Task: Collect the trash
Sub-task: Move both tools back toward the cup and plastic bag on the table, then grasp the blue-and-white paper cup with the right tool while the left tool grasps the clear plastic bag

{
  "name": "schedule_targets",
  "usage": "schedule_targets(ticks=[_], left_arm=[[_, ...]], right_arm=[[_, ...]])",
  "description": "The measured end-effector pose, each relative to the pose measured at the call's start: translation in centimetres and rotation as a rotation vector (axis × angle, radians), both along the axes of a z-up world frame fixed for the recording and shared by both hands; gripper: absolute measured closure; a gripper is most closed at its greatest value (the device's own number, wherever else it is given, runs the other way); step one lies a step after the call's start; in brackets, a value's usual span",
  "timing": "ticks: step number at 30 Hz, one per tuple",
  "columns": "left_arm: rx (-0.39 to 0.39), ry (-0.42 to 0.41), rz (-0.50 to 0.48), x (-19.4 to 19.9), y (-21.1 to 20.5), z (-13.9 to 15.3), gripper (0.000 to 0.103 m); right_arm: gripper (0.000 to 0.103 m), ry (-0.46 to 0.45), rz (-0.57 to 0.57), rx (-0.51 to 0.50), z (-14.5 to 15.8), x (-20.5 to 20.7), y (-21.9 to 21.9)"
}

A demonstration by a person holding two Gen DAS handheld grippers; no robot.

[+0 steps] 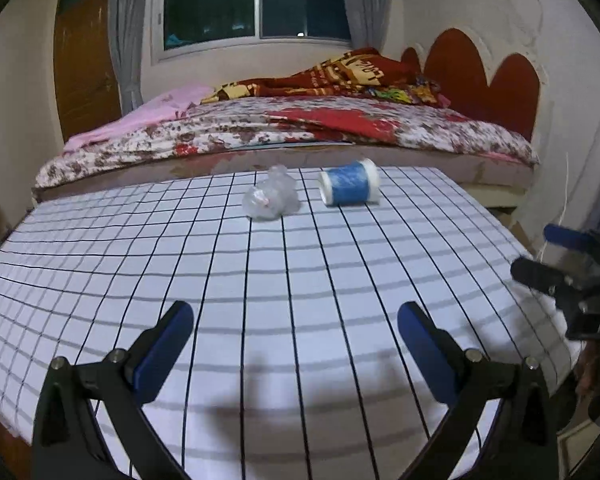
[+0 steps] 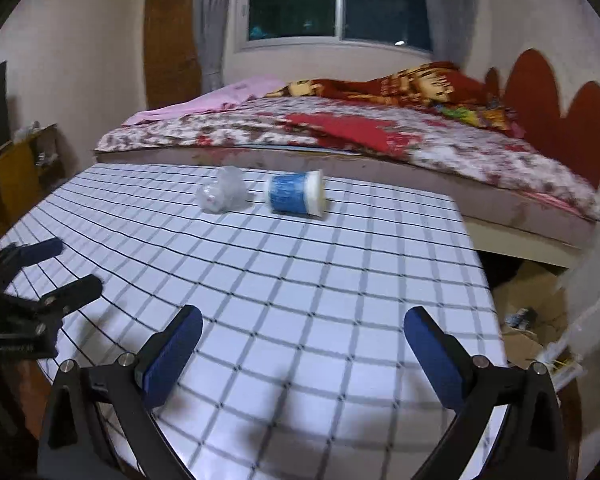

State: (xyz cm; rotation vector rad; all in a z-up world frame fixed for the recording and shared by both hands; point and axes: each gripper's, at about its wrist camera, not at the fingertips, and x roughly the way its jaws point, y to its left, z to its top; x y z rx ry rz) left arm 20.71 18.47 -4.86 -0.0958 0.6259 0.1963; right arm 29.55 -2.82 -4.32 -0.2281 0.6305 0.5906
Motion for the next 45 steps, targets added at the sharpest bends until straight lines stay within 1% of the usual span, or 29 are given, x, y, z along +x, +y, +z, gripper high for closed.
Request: schedule_targets(ticks=[3,7,11,13,14,16,18,19,20,21,22,23,25,26,27,28,29,30,31,32,33,34,36,38,42,45], left_arm=[[-0.015,0.011,0.005,2.7,2.1,-0.5,0.002],[0.012,0.027,-0.028,6.8,4.1,-1.1,0.011],[0.022,0.043,-0.053,11.1,5.7,-2.0,0.013],[0.014,0.052,-0.062,13.3,6.5,-2.5,0.013],[0.012,0.058,-0.063,14.3,6.7,-2.8,0.015],[-0.009,0.073,-0.071,16.1,7.2,-3.5,0.018],[-0.023,0.086,-0.07,17.5,7.6,-4.0,0.018],[-0.028,0.092,-0.069,18.3,7.8,-4.4,0.018],[-0.031,0.098,-0.069,18.8,7.9,-4.6,0.019],[-0.042,0.105,-0.071,19.3,8.0,-4.8,0.02],[-0.053,0.113,-0.073,19.7,8.1,-4.9,0.023],[-0.068,0.111,-0.075,20.1,8.2,-4.9,0.024],[-0.074,0.104,-0.076,20.7,8.3,-4.6,0.025],[-0.082,0.104,-0.082,21.0,8.4,-4.5,0.026],[-0.084,0.105,-0.089,21.3,8.4,-4.5,0.028],[-0.084,0.114,-0.099,21.8,8.3,-4.7,0.031],[-0.086,0.124,-0.11,22.0,8.1,-4.9,0.036],[-0.081,0.14,-0.125,22.3,7.9,-5.1,0.042],[-0.066,0.153,-0.134,22.4,7.6,-5.4,0.052],[-0.054,0.155,-0.136,22.3,7.3,-5.4,0.054],[-0.049,0.139,-0.145,22.0,7.1,-5.2,0.056],[-0.051,0.13,-0.151,21.7,7.0,-5.1,0.057],[-0.056,0.124,-0.156,21.3,6.9,-5.1,0.059],[-0.052,0.099,-0.158,20.4,6.6,-4.7,0.059],[-0.039,0.074,-0.154,18.7,6.2,-4.2,0.06],[-0.032,0.065,-0.153,17.3,5.7,-4.0,0.06]], right_arm=[[0.001,0.015,-0.005,-0.045,-0.5,3.1,2.4],[0.001,0.049,-0.011,-0.025,-1.5,7.8,5.1],[0.001,0.065,0.022,-0.037,-3.2,11.8,7.5],[0.001,0.065,0.037,-0.047,-3.9,13.5,8.3],[0.001,0.064,0.042,-0.054,-4.2,14.4,8.7],[0.001,0.071,0.053,-0.048,-4.5,16.3,9.3],[0.001,0.077,0.061,-0.04,-4.7,17.7,9.6],[0.003,0.082,0.075,-0.034,-4.8,18.4,9.9],[0.006,0.081,0.085,-0.034,-4.9,18.9,10.2],[0.011,0.085,0.096,-0.036,-5.0,19.4,10.5],[0.017,0.095,0.107,-0.034,-5.2,19.9,10.8],[0.02,0.109,0.124,-0.027,-5.4,20.4,11.2],[0.03,0.122,0.144,-0.014,-5.7,20.9,11.5],[0.035,0.13,0.159,-0.008,-5.9,21.0,11.7],[0.048,0.137,0.17,-0.001,-6.0,21.1,11.8],[0.058,0.148,0.183,0.011,-6.2,21.2,11.9],[0.062,0.163,0.187,0.021,-6.4,21.2,12.0],[0.071,0.173,0.19,0.033,-6.4,21.1,11.9],[0.083,0.182,0.194,0.053,-6.4,21.1,11.7],[0.088,0.193,0.198,0.074,-6.4,20.9,11.5],[0.097,0.199,0.197,0.077,-6.4,20.8,11.5],[0.099,0.201,0.196,0.071,-6.5,20.6,11.6],[0.099,0.185,0.198,0.059,-6.4,19.7,11.8],[0.099,0.152,0.198,0.032,-6.2,18.5,12.0],[0.099,0.077,0.148,-0.03,-5.7,16.6,11.7],[0.099,0.06,0.126,-0.032,-5.1,15.2,10.7]])
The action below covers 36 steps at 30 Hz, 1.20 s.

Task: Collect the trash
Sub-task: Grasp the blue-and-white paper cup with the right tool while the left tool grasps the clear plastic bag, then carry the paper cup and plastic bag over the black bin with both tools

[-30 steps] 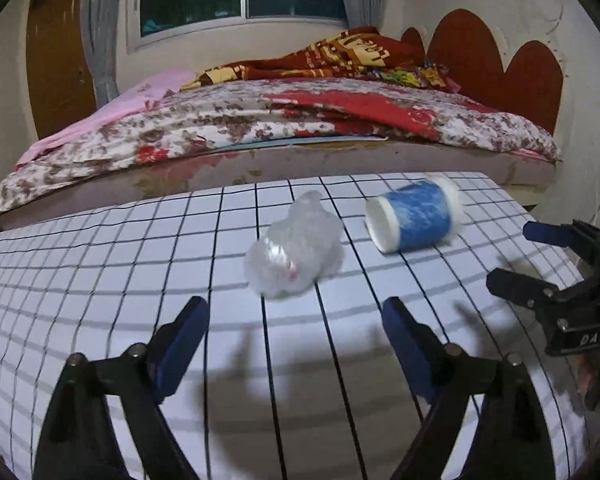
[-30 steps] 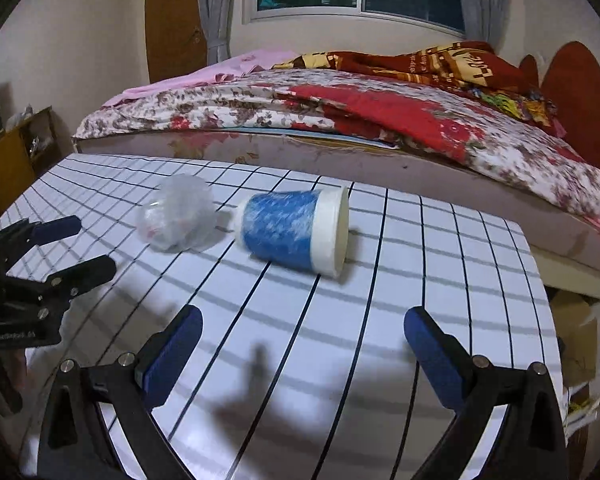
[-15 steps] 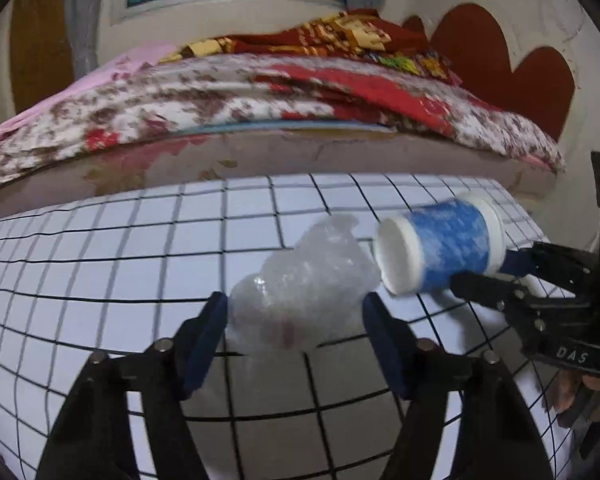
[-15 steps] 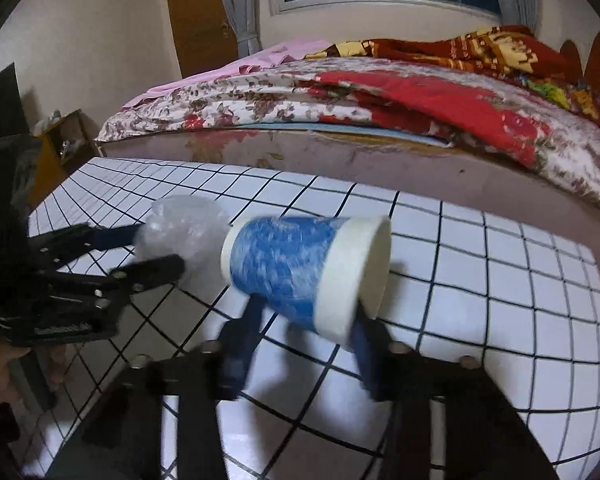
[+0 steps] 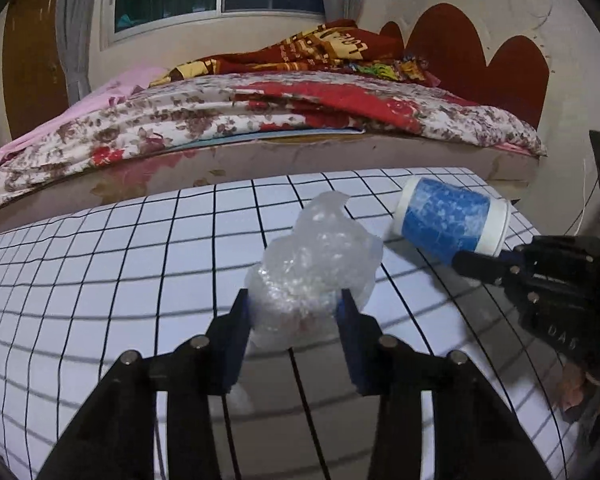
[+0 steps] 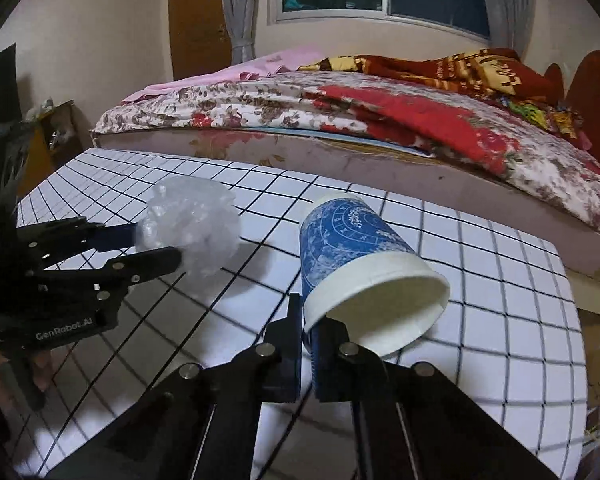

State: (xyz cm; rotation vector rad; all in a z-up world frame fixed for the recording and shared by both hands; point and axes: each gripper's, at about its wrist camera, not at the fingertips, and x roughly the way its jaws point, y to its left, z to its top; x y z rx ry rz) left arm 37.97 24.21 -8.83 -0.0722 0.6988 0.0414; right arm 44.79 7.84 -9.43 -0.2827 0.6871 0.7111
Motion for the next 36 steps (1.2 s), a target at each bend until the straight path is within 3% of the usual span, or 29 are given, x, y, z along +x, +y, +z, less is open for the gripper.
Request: schedule_targets(ticks=[10,24,36], left_arm=[[0.037,-0.048,0.004,-6.2,-3.2,1.6,0.06],[0.004,-0.119,-0.014,-13.5,-8.7,4.0,0.06],[0.013,-0.154,-0.094,-18.1,-15.5,5.8,0.06]], right_arm=[[0.1,-0.027,-0.062,-0.023,1.6,-5.5,-4.3],[0.099,-0.123,-0.14,-0.007,5.3,-14.9,-12.4],[0.1,-0.185,-0.217,0.006,7.4,-21.4,-20.3]])
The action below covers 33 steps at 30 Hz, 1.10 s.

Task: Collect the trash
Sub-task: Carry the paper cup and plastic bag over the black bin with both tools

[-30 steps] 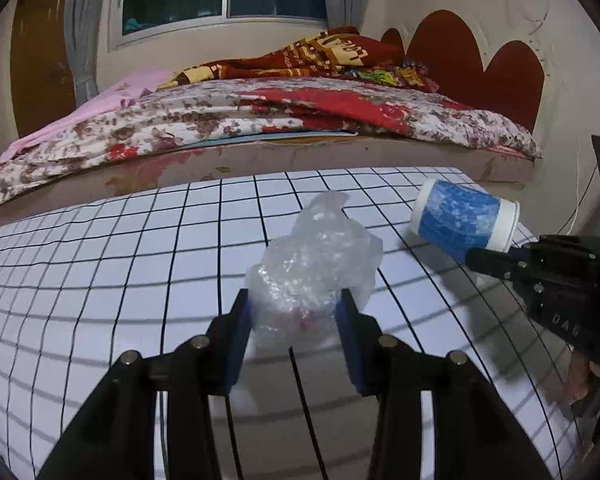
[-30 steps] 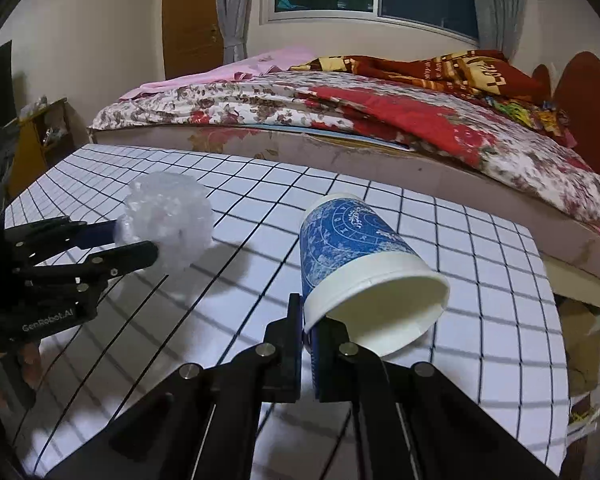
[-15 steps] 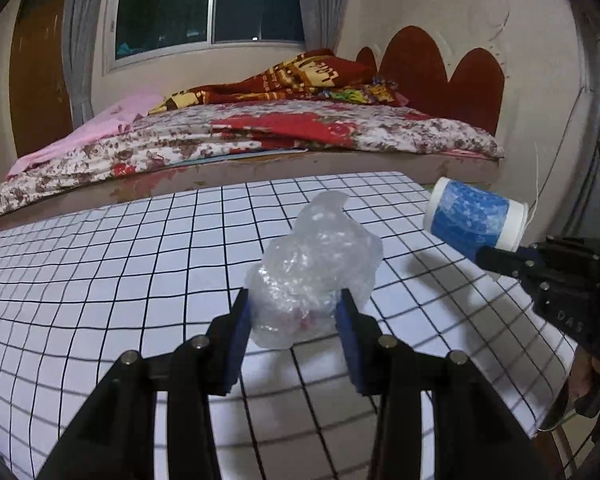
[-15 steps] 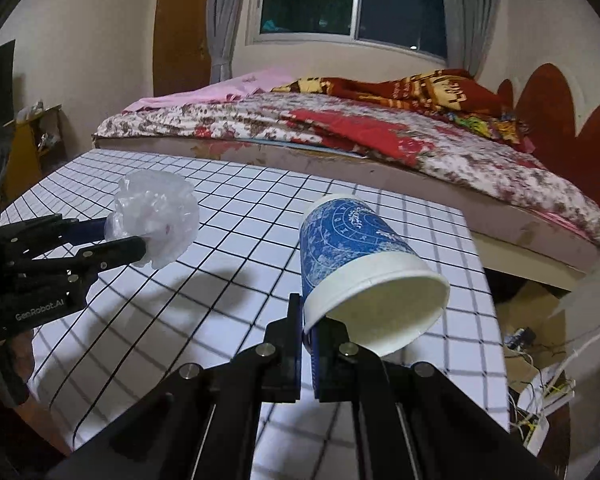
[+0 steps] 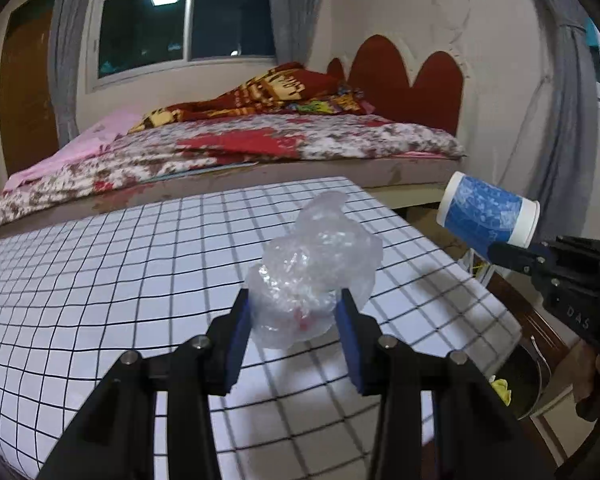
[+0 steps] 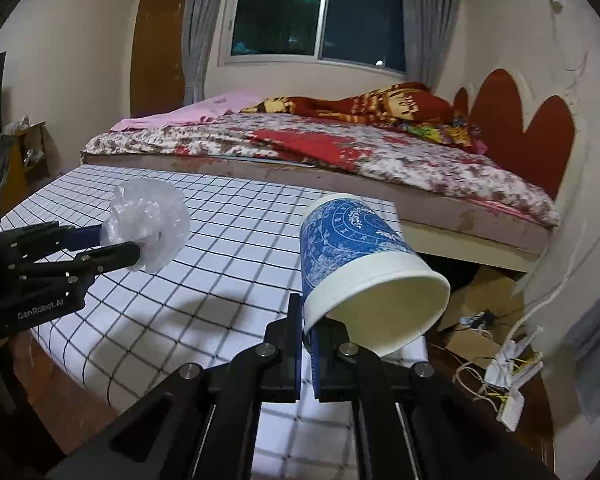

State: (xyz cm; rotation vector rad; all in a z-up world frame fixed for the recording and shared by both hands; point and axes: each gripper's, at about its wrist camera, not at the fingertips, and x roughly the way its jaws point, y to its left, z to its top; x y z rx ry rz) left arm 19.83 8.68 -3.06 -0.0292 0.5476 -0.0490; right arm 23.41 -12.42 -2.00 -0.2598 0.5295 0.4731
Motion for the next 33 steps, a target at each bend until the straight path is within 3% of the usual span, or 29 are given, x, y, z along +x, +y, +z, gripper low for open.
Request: schedule_targets(ticks=[10,33], left_arm=[[0.004,-0.028,-0.087,-1.1,-6.1,-0.1,0.06],[0.018,-0.004,-0.33,-2.0,-19.1,-0.8,0.06]], right_arm=[[0.099,-0.063,-0.082,-0.018,0.1,-3.4,-6.3],[0.099,-0.024,-0.283,0.03,-1.4,-7.5,-18.4]])
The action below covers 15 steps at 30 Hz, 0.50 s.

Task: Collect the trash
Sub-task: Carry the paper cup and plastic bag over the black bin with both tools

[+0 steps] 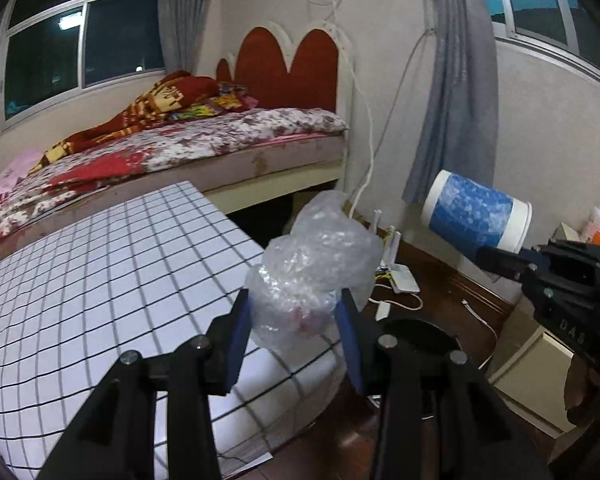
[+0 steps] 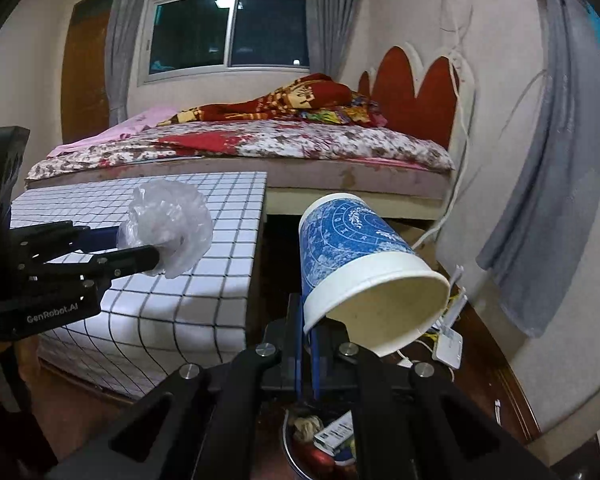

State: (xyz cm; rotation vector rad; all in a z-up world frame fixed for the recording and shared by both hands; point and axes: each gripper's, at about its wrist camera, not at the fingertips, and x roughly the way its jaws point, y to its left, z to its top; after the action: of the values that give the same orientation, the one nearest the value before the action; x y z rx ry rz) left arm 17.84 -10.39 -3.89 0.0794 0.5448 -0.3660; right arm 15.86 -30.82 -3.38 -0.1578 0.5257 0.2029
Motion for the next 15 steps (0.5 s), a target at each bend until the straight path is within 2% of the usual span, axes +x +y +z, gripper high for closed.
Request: schedule_targets(ticks=[15], left_arm=[[0.017,0.058,-0.145,-1.8,-7.5,-2.8,0.06]], right_arm=[[0.099,0.063,-0.093,0.012,-2.8,-2.3,-6.3]])
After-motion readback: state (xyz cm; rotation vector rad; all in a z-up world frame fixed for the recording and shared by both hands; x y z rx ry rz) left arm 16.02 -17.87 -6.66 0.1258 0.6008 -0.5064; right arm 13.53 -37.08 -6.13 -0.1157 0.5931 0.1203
